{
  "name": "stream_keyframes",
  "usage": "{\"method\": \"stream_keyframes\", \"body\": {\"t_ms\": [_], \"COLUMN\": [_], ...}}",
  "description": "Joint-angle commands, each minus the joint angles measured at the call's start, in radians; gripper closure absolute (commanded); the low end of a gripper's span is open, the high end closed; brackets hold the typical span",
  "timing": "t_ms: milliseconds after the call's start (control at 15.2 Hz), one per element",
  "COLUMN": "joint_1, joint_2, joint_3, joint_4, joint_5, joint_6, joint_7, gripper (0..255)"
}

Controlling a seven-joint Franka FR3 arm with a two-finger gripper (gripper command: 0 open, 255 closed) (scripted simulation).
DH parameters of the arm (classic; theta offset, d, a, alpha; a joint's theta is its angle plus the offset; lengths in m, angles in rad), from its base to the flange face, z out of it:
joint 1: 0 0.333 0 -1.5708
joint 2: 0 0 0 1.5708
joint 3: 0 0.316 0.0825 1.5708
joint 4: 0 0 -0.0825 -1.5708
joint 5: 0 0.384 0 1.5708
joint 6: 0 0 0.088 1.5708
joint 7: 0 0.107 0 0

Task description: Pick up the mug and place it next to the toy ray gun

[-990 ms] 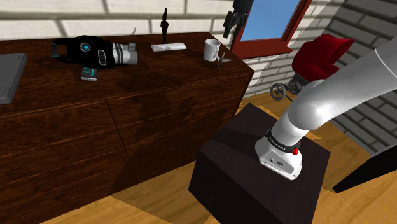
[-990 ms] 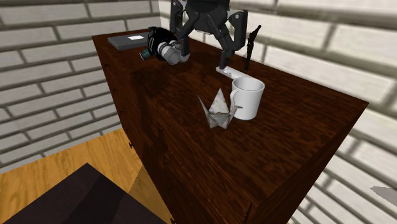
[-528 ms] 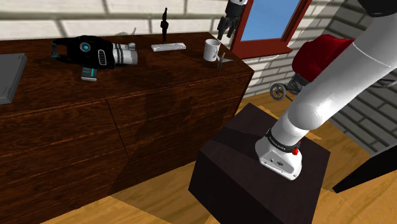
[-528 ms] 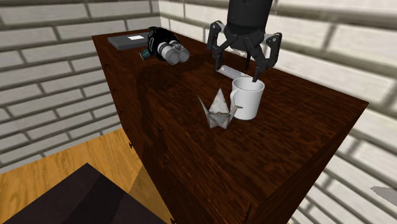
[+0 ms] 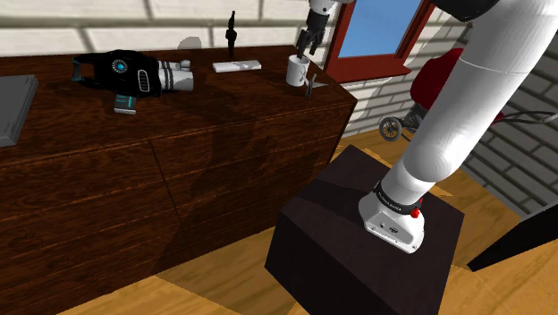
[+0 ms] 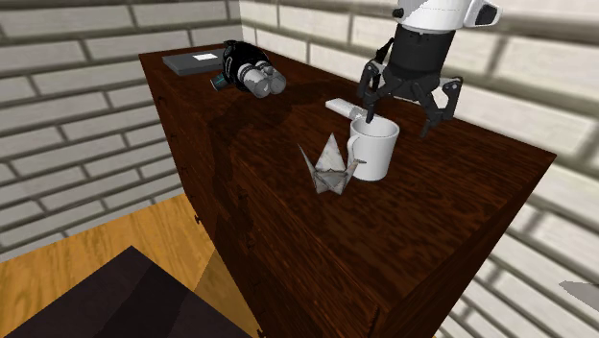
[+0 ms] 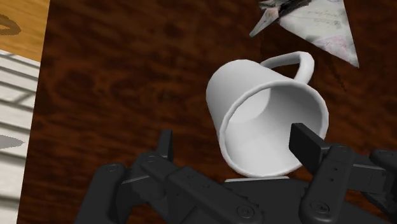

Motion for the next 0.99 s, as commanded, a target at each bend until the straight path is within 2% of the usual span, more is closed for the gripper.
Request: {"method": "stream_keyframes", "body": {"t_ms": [0, 396, 858, 924], "joint_1": [-0.004, -0.004, -0.004, -0.004], "joint_2": [0.020, 0.049, 0.049, 0.049], "joint_3": [0.000, 0.005, 0.005, 0.005], "joint_4": [0.001, -0.039, -0.039, -0.039], "joint_5": [0.009, 0.025, 0.025, 0.025], "joint_6": [0.019, 0.085, 0.085, 0.085], "joint_7": [-0.012, -0.022, -0.022, -0.022], "gripper": [0, 0, 0, 255]}}
